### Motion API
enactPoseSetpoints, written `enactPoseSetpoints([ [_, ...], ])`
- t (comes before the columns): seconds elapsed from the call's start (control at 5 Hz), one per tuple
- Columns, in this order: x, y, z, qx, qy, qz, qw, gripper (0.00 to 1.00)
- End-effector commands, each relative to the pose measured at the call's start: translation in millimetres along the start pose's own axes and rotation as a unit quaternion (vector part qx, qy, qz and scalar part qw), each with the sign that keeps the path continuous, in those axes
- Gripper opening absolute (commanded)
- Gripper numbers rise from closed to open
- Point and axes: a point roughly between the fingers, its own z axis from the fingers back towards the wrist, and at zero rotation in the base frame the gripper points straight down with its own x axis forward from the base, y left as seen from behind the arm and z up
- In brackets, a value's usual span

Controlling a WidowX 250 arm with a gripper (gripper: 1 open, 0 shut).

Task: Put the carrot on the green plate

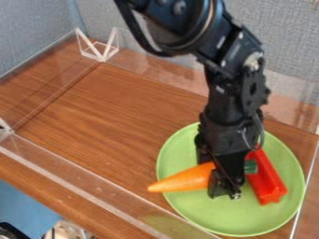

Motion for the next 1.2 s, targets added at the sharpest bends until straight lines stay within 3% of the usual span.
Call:
enactPoseSetpoints([
  [0.0, 0.2, 10, 17.5, 0.014, -0.015, -0.010, 0.9997, 0.00],
  [0.2, -4.8, 14, 23.1, 0.016, -0.015, -0.026, 0.9994, 0.00],
  [0.4, -8.5, 15, 24.0, 0.024, -0.017, -0.045, 0.9986, 1.00],
  [0.6, -6.5, 8, 23.5, 0.028, -0.015, -0.028, 0.9991, 0.00],
  [0.8, -1.8, -1, 27.8, 0.034, -0.012, -0.002, 0.9994, 0.00],
  [1.0, -3.4, -10, 18.1, 0.038, -0.010, 0.029, 0.9988, 0.00],
])
